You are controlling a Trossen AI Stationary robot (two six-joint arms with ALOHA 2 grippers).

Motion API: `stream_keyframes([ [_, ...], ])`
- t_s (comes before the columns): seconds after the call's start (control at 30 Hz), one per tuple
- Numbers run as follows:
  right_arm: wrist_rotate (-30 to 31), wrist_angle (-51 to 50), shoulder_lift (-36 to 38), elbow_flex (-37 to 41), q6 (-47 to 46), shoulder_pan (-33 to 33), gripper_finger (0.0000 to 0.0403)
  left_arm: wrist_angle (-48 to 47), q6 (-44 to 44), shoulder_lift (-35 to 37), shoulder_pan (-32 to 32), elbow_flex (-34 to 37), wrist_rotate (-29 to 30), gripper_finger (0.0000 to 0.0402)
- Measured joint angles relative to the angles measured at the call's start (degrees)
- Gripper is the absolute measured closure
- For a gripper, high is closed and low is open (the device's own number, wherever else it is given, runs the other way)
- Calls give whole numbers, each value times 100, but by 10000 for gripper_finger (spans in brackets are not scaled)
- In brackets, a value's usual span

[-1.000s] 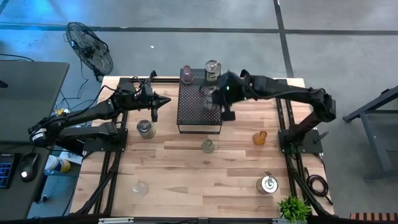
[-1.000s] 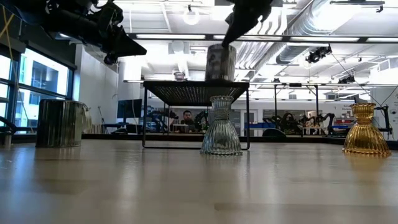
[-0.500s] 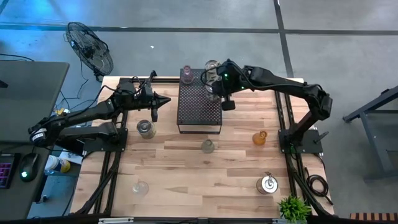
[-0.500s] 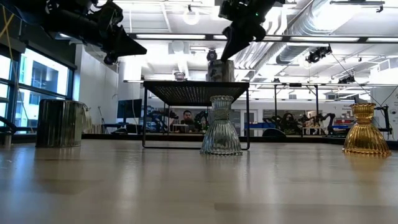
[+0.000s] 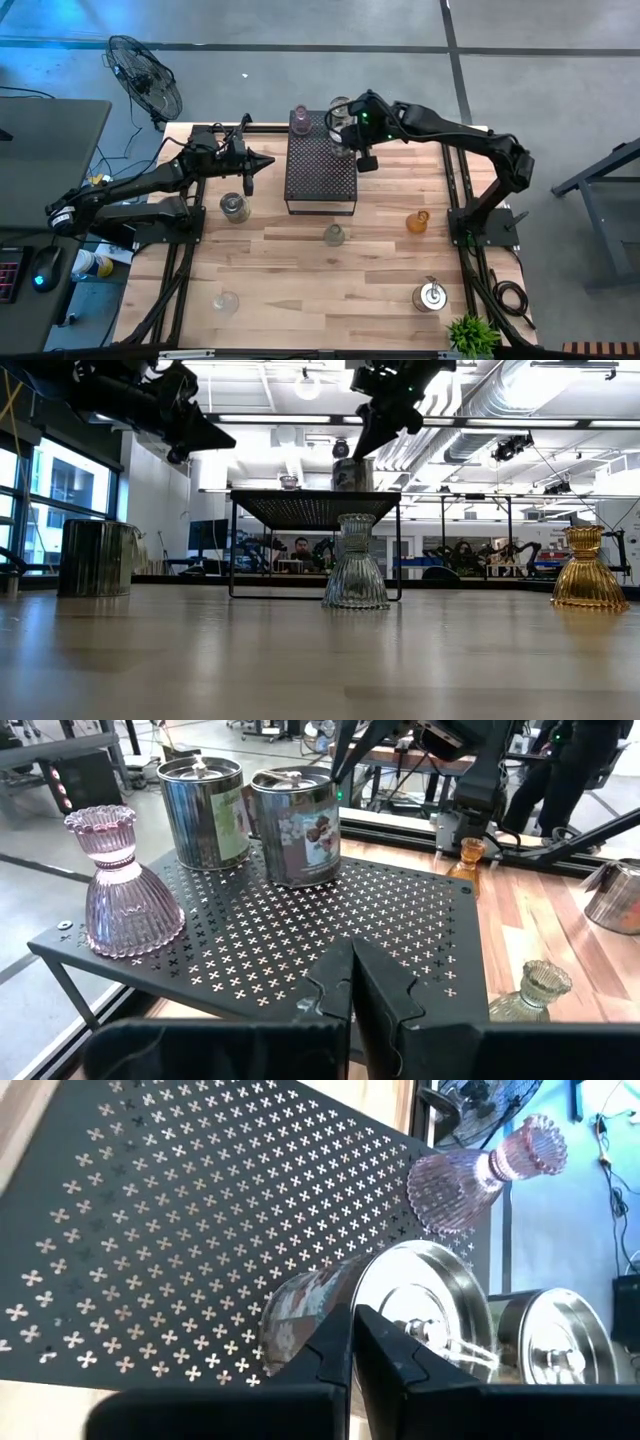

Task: Pick & Place candle stick holders
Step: Put the brown scented candle on the shelf

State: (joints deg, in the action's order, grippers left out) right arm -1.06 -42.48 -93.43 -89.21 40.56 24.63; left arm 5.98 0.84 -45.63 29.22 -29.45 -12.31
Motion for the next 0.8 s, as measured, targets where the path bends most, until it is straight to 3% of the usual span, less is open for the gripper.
stream_keyframes([
  [0.8,179,94,-52,0,190,152,400,-11,-47,0,-1,0,-12,401],
])
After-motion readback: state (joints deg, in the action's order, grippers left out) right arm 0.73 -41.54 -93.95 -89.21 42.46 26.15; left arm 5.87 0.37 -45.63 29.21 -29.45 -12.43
